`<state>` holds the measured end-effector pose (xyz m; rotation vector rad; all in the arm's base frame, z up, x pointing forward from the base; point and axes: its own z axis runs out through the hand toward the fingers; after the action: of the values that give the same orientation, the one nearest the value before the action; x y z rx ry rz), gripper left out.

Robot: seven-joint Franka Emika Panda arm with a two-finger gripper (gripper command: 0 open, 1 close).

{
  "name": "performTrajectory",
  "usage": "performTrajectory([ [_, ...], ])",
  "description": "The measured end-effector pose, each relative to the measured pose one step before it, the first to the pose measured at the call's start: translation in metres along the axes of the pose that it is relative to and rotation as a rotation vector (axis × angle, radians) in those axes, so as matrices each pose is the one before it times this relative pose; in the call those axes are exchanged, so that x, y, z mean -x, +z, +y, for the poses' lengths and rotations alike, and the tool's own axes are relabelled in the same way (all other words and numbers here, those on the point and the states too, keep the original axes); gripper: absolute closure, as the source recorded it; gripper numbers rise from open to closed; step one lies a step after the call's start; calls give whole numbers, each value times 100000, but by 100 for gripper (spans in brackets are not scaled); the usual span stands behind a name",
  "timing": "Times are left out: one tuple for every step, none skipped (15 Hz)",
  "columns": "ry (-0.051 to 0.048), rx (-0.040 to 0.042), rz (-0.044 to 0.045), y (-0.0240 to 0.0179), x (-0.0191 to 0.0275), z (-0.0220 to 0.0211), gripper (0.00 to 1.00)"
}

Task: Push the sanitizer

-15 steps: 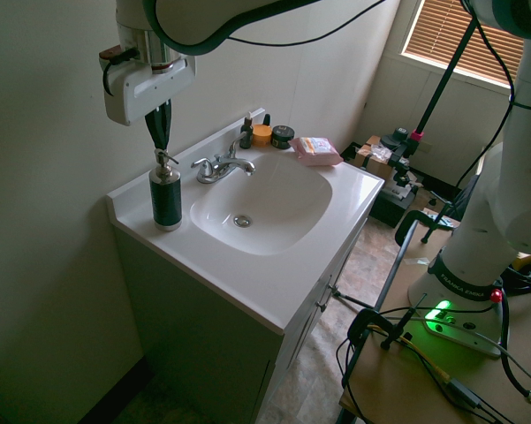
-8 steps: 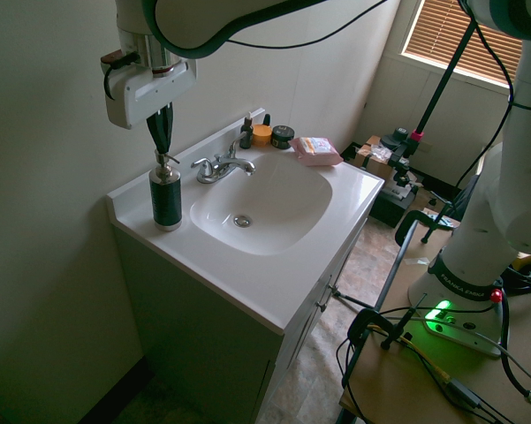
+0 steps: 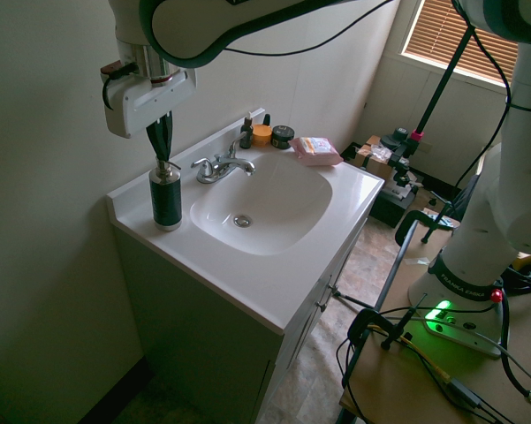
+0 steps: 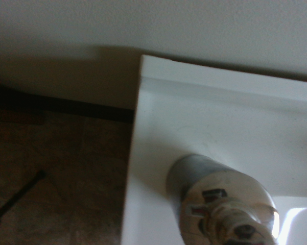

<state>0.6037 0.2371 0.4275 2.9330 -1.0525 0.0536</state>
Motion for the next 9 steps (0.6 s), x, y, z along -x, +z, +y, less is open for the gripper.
performTrajectory([
  [602, -2421, -560, -547, -11, -81, 0],
  [946, -2336, -110, -773, -192, 87, 0],
  [1428, -2644, 388, -1435, -411, 399, 0],
  [1360, -2892, 356, -1877, -742, 728, 0],
  [1190, -2315, 328, -1711, -899, 1043, 0],
  [1447, -1149, -98, -1093, -1133, 1584, 0],
  [1530, 297, -485, -356, -1238, 2009, 0],
  [1157, 741, -755, 156, -987, 1895, 0],
  [1075, 814, -977, 446, -787, 1902, 0],
])
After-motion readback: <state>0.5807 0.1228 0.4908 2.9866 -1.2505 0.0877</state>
